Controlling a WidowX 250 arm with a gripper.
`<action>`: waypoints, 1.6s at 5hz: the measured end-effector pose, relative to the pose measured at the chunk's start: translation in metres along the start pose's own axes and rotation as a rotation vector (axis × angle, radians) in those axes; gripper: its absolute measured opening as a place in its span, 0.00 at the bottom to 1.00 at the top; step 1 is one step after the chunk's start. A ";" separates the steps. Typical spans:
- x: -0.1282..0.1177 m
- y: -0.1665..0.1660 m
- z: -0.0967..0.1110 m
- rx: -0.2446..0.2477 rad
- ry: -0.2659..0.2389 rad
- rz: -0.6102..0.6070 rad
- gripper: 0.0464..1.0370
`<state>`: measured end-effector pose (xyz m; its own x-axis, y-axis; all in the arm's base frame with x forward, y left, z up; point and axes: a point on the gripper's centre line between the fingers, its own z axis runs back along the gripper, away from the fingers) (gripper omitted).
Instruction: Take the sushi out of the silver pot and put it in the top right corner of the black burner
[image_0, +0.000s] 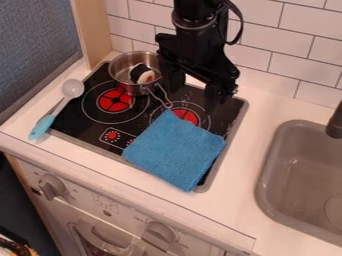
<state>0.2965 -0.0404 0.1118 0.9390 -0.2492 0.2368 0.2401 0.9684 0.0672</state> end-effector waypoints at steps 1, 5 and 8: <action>-0.003 -0.001 -0.007 -0.004 0.024 -0.002 0.96; 0.026 0.092 -0.004 0.081 -0.016 0.163 0.96; 0.048 0.159 -0.030 0.087 -0.039 0.299 0.96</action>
<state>0.3876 0.1018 0.1047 0.9544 0.0445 0.2952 -0.0686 0.9951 0.0717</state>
